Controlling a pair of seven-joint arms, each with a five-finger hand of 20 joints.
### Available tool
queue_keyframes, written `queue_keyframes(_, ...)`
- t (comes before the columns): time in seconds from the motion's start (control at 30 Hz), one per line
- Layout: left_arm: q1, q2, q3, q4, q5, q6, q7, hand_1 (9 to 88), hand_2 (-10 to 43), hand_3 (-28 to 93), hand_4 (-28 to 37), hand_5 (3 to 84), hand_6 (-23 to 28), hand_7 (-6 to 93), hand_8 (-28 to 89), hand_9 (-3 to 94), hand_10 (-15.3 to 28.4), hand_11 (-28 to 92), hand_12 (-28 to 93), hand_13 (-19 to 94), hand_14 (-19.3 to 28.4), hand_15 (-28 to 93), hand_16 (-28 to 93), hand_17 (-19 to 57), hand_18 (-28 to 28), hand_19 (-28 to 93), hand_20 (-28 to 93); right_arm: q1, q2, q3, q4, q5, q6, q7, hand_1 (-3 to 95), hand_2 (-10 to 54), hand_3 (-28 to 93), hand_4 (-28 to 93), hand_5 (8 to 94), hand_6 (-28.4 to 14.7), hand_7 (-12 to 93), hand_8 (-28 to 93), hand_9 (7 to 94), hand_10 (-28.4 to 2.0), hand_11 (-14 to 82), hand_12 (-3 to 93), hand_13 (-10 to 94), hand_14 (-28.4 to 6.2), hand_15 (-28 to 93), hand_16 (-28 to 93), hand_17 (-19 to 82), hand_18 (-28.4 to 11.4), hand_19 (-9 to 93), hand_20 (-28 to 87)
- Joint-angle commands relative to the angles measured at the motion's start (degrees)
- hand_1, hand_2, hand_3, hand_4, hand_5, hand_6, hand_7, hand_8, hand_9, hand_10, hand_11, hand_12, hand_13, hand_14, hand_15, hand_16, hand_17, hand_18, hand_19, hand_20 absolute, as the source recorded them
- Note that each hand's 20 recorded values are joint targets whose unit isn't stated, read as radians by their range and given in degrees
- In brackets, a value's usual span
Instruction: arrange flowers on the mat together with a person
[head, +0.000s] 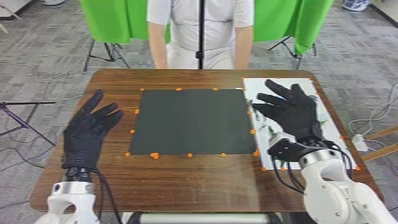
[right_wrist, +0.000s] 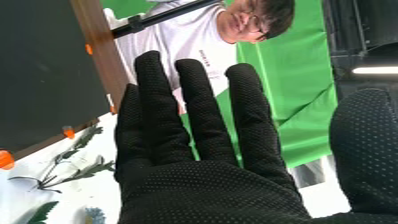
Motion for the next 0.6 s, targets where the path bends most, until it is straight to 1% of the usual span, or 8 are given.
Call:
queue_keyframes(0.03, 0.2, -1.00, 0.04, 0.47, 0.29, -0.53, -0.32, 22.4, 9.4, 74, -28.0, 32.6, 7.5, 12.4, -9, 35.4, 19.5, 27, 10, 29, 24.7, 47, -9, -1.5, 25.4, 68, -11, 0.0, -0.1, -0.2, -0.3, -0.4, 0.2, -0.6, 12.6, 14.1, 73, -26, 46.0, -0.9, 14, -13, 48.5, -17.9, 12.4, 13.9, 37, -20.8, 35, 12, 3, -18.7, 44, 18)
queue_keyframes(0.13, 0.2, -0.85, 0.10, 0.33, -0.06, -0.35, -0.12, 22.4, 9.4, 74, -28.0, 32.5, 7.4, 12.4, -9, 35.5, 19.5, 27, 10, 29, 24.7, 47, -9, -1.2, 25.4, 67, -12, 0.1, 0.0, -0.1, -0.3, -0.8, -0.5, -0.5, 12.6, 14.0, 73, -26, 46.0, -0.9, 14, -13, 48.6, -17.9, 12.5, 13.9, 37, -20.8, 35, 12, 3, -18.7, 44, 18)
queue_keyframes(0.23, 0.1, -1.40, -0.08, 0.48, 0.39, -0.91, -1.00, 22.5, 9.4, 74, -28.0, 32.6, 7.5, 12.3, -9, 35.5, 19.5, 27, 10, 29, 24.8, 47, -9, -0.8, 25.4, 68, -12, 0.1, 0.1, -0.2, -0.3, -0.2, 0.1, -0.7, 12.8, 13.9, 73, -26, 46.0, -0.9, 14, -13, 48.6, -17.9, 12.5, 13.9, 37, -20.8, 35, 12, 3, -18.8, 44, 18)
queue_keyframes(0.33, -0.1, -1.08, 0.36, 0.35, 0.01, -0.16, -0.42, 22.5, 9.4, 74, -27.9, 32.5, 7.4, 12.3, -9, 35.5, 19.5, 27, 10, 29, 24.8, 47, -9, -0.6, 25.4, 68, -13, -0.4, -0.2, 0.2, -0.4, -0.8, -0.3, -0.1, 13.0, 13.8, 73, -26, 46.1, -1.0, 14, -13, 49.6, -18.1, 13.8, 14.4, 37, -20.8, 35, 12, 3, -18.8, 44, 18)
queue_keyframes(0.37, -0.4, -1.74, 0.42, 0.49, -0.02, -0.42, -1.14, 22.5, 9.4, 74, -27.9, 32.5, 7.4, 12.4, -9, 35.5, 19.5, 27, 10, 29, 24.7, 47, -9, -0.6, 25.4, 68, -13, -0.8, 0.1, 0.5, -0.7, -0.8, 0.1, -0.3, 13.1, 13.8, 73, -26, 46.5, -1.1, 14, -13, 50.7, -18.7, 16.3, 15.3, 38, -20.6, 35, 12, 3, -18.7, 44, 18)
queue_keyframes(0.47, 0.6, -1.68, -0.10, 0.30, 0.48, -1.02, -1.27, 22.6, 9.5, 73, -28.0, 32.2, 7.3, 12.5, -9, 35.5, 19.5, 27, 10, 29, 24.6, 47, -9, -0.8, 25.6, 68, -13, -0.2, 0.0, -0.1, -0.4, -0.7, 0.1, -0.4, 13.2, 13.8, 73, -26, 47.1, -1.3, 15, -13, 52.0, -19.0, 20.0, 16.1, 39, -20.2, 37, 12, 3, -18.7, 44, 18)
queue_keyframes(0.53, 1.0, -2.34, -0.06, 0.26, 0.66, -1.32, -1.79, 22.6, 9.5, 73, -28.0, 32.1, 7.3, 12.5, -9, 35.5, 19.5, 27, 10, 29, 24.6, 47, -9, -1.1, 25.7, 68, -14, -0.9, 0.2, 0.0, -0.7, -0.8, 0.4, 0.3, 13.2, 13.7, 73, -26, 47.2, -1.4, 15, -13, 51.3, -19.1, 19.5, 15.6, 39, -20.2, 37, 12, 3, -18.7, 44, 18)
queue_keyframes(0.6, 1.9, -2.94, -0.45, -0.64, 0.82, -0.91, -2.39, 22.6, 9.5, 73, -27.9, 32.0, 7.2, 12.5, -9, 35.5, 19.5, 27, 10, 29, 24.5, 47, -9, -1.2, 25.8, 68, -14, -0.9, -1.0, 1.0, -0.9, -1.7, -1.2, 2.4, 13.1, 13.7, 73, -26, 47.1, -1.4, 15, -13, 50.8, -19.0, 18.4, 15.0, 38, -20.3, 37, 11, 3, -18.7, 44, 18)
